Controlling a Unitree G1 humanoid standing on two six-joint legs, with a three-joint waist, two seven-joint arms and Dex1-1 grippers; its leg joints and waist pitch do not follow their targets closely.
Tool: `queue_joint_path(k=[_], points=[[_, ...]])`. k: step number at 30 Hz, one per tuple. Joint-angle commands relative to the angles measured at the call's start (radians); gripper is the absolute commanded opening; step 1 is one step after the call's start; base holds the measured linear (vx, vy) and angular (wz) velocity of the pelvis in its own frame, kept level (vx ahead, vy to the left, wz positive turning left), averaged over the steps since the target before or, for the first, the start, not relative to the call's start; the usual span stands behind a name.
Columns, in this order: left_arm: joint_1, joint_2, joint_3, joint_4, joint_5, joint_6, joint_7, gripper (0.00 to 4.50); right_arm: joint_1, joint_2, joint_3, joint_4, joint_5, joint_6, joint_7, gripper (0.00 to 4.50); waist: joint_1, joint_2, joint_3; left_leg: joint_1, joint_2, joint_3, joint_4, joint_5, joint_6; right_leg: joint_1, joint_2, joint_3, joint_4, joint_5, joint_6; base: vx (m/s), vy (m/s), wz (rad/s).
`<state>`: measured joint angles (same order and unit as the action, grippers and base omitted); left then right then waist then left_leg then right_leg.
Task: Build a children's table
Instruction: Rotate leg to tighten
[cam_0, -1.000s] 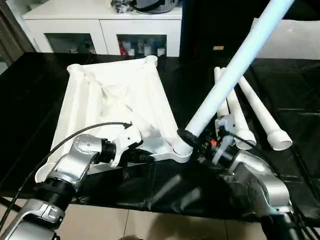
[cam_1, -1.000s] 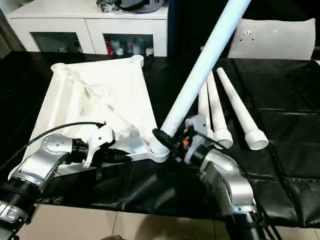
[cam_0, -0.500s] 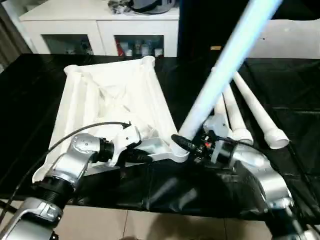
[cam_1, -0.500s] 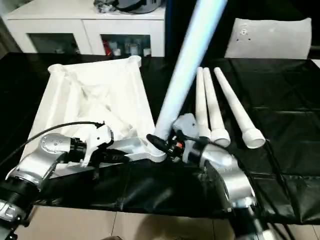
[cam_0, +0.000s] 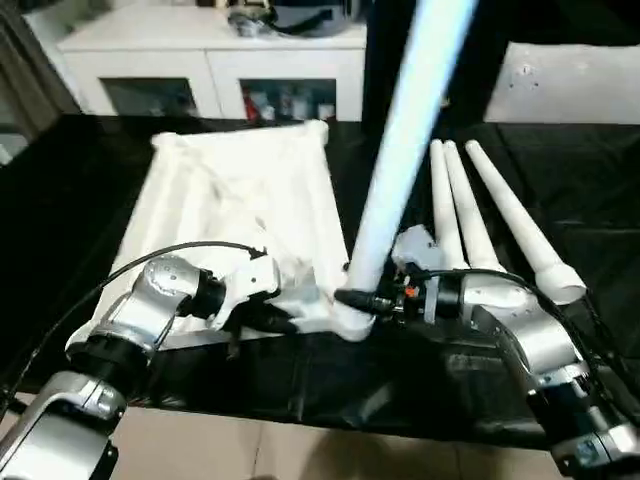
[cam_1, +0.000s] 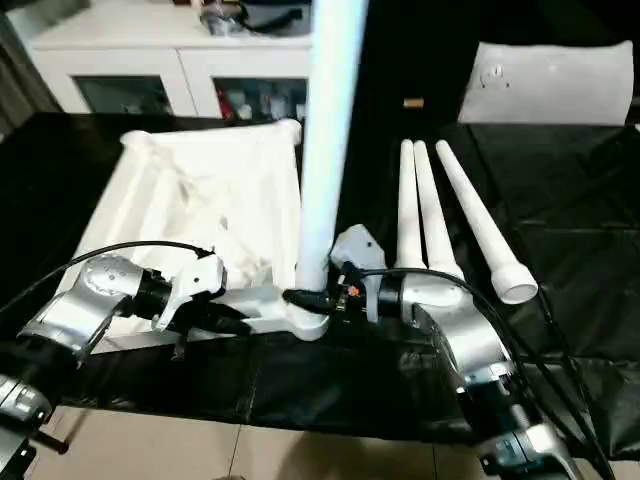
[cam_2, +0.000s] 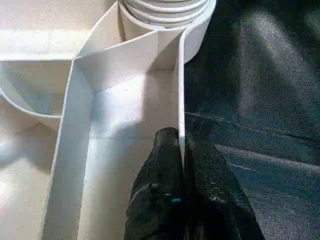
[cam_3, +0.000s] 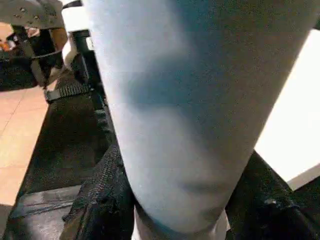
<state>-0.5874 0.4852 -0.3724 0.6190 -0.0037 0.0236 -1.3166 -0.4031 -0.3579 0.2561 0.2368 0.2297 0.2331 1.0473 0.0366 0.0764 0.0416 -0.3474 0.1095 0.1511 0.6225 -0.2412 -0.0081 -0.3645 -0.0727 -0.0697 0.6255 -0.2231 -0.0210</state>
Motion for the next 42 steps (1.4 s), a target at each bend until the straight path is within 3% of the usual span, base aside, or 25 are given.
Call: queue_joint_path(k=[1,2,4,7,11,22,27,28,29,33,36,37,38,42], points=[[-0.053,-0.008,0.007,-0.007,0.006,-0.028,0.026,0.0,0.052,0.022,0.171,0.072,-0.03,0.098,0.092,1.9,0.0,0.001,-0.036,-0.003,0.129,-0.055,-0.105,-0.283,-0.002,0.034,-0.115,0.078,-0.09,-0.252,-0.261,0.0,0.0,0.0],[-0.056,-0.008,0.007,-0.001,0.009,-0.032,0.028,0.0,0.047,0.024,0.174,0.074,-0.031,0.101,0.096,1.9,-0.001,-0.003,-0.037,-0.004,0.129,-0.054,-0.105,-0.273,0.001,0.035,-0.114,0.078,-0.089,-0.234,-0.262,0.0,0.0,0.0],[-0.059,-0.009,0.008,0.005,0.011,-0.037,0.03,0.0,0.041,0.025,0.177,0.077,-0.032,0.103,0.101,1.9,0.0,-0.001,-0.037,-0.006,0.127,-0.053,-0.104,-0.251,0.011,0.035,-0.115,0.077,-0.086,-0.205,-0.27,0.0,0.0,0.0],[-0.078,-0.019,0.015,0.042,0.022,-0.053,0.04,0.0,0.032,0.03,0.187,0.077,-0.051,0.105,0.117,1.9,0.004,0.002,-0.036,-0.004,0.127,-0.051,-0.103,-0.26,0.012,0.032,-0.116,0.078,-0.092,-0.244,-0.262,0.0,0.0,0.0],[-0.102,-0.044,0.018,0.075,0.031,-0.064,0.062,0.0,0.03,0.034,0.196,0.076,-0.068,0.097,0.119,1.9,0.003,-0.002,-0.035,-0.004,0.13,-0.051,-0.108,-0.271,0.008,0.031,-0.117,0.079,-0.094,-0.263,-0.251,0.0,0.0,0.0],[-0.115,-0.052,0.037,0.111,0.039,-0.077,0.086,0.0,0.038,0.043,0.165,0.086,-0.084,0.063,0.087,1.9,0.002,-0.005,-0.028,-0.005,0.133,-0.056,-0.115,-0.328,-0.002,0.021,-0.124,0.085,-0.106,-0.39,-0.215,0.0,0.0,0.0],[-0.095,-0.041,0.069,0.101,0.031,-0.049,0.098,0.0,0.044,0.074,0.129,0.115,-0.101,0.01,0.011,1.9,-0.002,-0.003,-0.029,-0.002,0.133,-0.057,-0.121,-0.349,-0.016,0.017,-0.125,0.086,-0.111,-0.414,-0.201,0.0,0.0,0.0],[-0.09,-0.039,0.075,0.096,0.026,-0.039,0.102,0.0,0.044,0.081,0.121,0.122,-0.103,0.002,-0.008,1.9,-0.002,0.004,-0.029,-0.001,0.132,-0.057,-0.121,-0.344,-0.017,0.017,-0.125,0.086,-0.112,-0.407,-0.203,0.0,0.0,0.0],[-0.08,-0.038,0.084,0.088,0.017,-0.023,0.109,0.0,0.045,0.089,0.11,0.128,-0.106,-0.009,-0.032,1.9,-0.003,-0.001,-0.029,0.0,0.131,-0.054,-0.122,-0.335,-0.015,0.017,-0.124,0.085,-0.115,-0.404,-0.204,0.0,0.0,0.0],[0.007,-0.04,0.153,0.003,-0.032,0.089,0.193,0.0,0.078,0.141,0.03,0.136,-0.101,-0.064,-0.171,1.9,-0.01,-0.004,-0.027,-0.009,0.133,-0.056,-0.127,-0.316,-0.016,0.02,-0.126,0.084,-0.113,-0.415,-0.199,0.0,0.0,0.0],[0.065,-0.048,0.19,-0.069,-0.062,0.147,0.233,0.0,0.1,0.162,-0.002,0.125,-0.087,-0.074,-0.215,1.9,-0.017,-0.002,-0.029,-0.01,0.134,-0.055,-0.128,-0.312,-0.009,0.018,-0.121,0.083,-0.111,-0.371,-0.213,0.0,0.0,0.0],[0.106,-0.049,0.2,-0.122,-0.07,0.169,0.239,0.0,0.114,0.171,-0.013,0.114,-0.077,-0.077,-0.228,1.9,-0.018,-0.011,-0.032,-0.008,0.135,-0.051,-0.128,-0.298,-0.003,0.018,-0.119,0.084,-0.109,-0.329,-0.224,0.0,0.0,0.0],[0.125,-0.051,0.206,-0.15,-0.073,0.186,0.246,0.0,0.119,0.174,-0.017,0.111,-0.074,-0.08,-0.235,1.9,-0.018,-0.007,-0.031,-0.013,0.134,-0.051,-0.127,-0.283,0.005,0.021,-0.121,0.084,-0.107,-0.309,-0.229,0.0,0.0,0.0],[0.162,-0.059,0.228,-0.212,-0.078,0.237,0.274,0.0,0.125,0.185,-0.028,0.117,-0.075,-0.09,-0.255,1.9,-0.022,-0.007,-0.041,-0.014,0.131,-0.043,-0.12,-0.179,0.048,0.029,-0.115,0.078,-0.093,-0.129,-0.266,0.0,0.0,0.0]])
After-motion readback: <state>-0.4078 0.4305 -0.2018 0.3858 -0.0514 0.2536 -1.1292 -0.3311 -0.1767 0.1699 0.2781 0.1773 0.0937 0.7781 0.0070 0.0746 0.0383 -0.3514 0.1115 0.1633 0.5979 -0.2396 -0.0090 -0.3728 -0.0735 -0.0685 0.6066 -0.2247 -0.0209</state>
